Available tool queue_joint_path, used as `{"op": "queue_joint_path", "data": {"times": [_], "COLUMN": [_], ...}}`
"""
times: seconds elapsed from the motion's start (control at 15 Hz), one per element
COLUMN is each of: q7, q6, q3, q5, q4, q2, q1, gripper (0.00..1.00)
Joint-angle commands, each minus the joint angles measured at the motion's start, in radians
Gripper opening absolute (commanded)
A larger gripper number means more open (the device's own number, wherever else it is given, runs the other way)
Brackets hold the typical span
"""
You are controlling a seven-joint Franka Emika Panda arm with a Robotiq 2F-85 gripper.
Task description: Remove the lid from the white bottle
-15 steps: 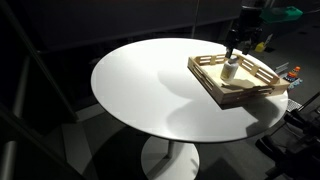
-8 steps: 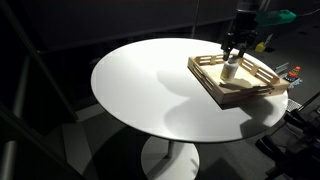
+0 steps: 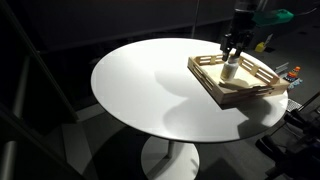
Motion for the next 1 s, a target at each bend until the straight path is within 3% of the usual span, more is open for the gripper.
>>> {"op": "queue_joint_path", "data": {"times": [0.0, 0.07, 0.2, 0.27, 0.53, 0.93], "q7": [0.033, 0.033, 0.032, 0.032, 0.027, -0.006], "q6": [-0.005, -0.006, -0.007, -0.007, -0.008, -0.010], "q3": [-0.014, -0.015, -0.017, -0.019, -0.022, -0.019], "q5": [-0.030, -0.032, -0.037, -0.039, -0.044, -0.060], "q4": [0.021, 0.021, 0.021, 0.020, 0.018, 0.015], "q2": [0.005, 0.005, 0.004, 0.003, -0.002, -0.010], "q1": [0.013, 0.013, 0.013, 0.013, 0.011, 0.007], "gripper": [0.58, 0.58, 0.47, 0.49, 0.36, 0.34]}}
